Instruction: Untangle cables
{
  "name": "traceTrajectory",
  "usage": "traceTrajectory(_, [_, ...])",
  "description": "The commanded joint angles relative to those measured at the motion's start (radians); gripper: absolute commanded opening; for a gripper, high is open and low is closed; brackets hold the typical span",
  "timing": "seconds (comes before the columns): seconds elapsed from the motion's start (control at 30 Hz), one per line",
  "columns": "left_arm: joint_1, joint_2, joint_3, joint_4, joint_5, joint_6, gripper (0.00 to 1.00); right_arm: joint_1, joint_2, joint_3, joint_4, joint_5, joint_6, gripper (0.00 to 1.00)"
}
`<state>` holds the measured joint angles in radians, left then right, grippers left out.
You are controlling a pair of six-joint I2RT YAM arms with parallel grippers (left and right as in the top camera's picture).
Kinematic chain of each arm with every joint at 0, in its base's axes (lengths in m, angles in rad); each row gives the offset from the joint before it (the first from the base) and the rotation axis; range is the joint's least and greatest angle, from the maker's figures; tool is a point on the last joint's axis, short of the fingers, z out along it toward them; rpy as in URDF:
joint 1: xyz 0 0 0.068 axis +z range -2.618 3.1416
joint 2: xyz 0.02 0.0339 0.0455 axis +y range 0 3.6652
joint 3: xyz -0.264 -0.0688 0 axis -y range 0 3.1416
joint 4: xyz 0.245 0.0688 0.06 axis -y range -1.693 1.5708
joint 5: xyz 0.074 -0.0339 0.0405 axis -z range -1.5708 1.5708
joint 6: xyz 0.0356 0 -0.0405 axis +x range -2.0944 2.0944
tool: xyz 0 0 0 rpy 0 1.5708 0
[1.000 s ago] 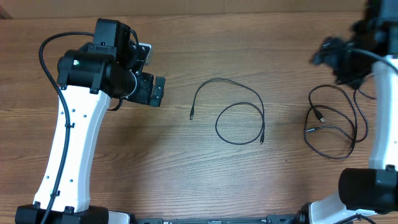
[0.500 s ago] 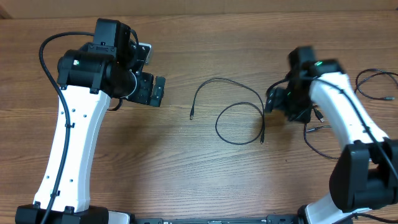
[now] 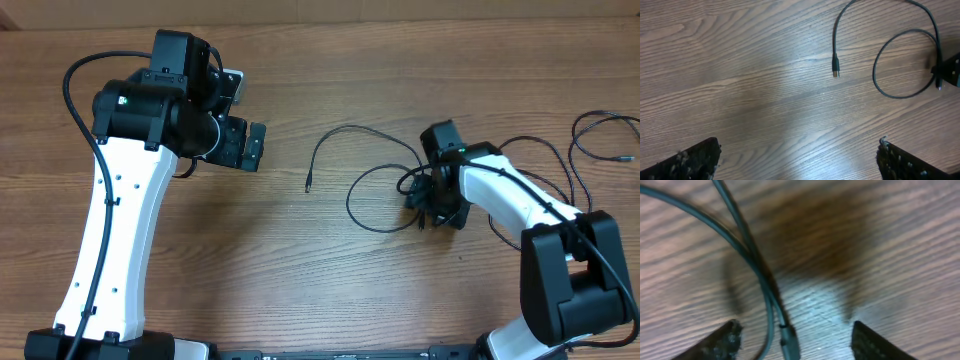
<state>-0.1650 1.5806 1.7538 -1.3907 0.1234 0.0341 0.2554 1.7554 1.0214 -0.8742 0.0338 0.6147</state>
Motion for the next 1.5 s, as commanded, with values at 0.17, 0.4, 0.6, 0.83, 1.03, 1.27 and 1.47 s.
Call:
traceTrajectory(0.17, [-0.004,0.005,-0.006,0.003,-0.003,0.022,1.0,0.025,-0.003,-0.021,-0.015,0.07,0.078,0.38])
traceTrajectory(0.4, [-0.004,0.005,-0.006,0.003,-0.003,0.021,1.0,0.025,-0.003,-0.021,-0.068,0.07,0.078,0.26])
traceTrajectory(0.6, [-0.004,0.005,-0.006,0.003,-0.003,0.021,1.0,0.025,-0.003,-0.021,-0.077,0.047,0.076,0.18])
traceTrajectory(0.83, [-0.004,0.005,-0.006,0.0,-0.003,0.021,1.0,0.025,-0.003,-0.021,-0.118,0.017,0.061,0.26])
traceTrajectory(1.03, [-0.004,0.005,-0.006,0.0,-0.003,0.021,1.0,0.025,-0.003,-0.021,-0.123,0.017,0.062,0.27])
traceTrajectory(1.27, [-0.004,0.005,-0.006,-0.001,-0.001,0.021,1.0,0.025,-0.003,-0.021,-0.116,0.016,0.062,0.27])
traceTrajectory(1.47, [-0.004,0.005,-0.006,-0.002,0.0,0.021,1.0,0.025,-0.003,-0.061,-0.062,0.013,0.062,0.3])
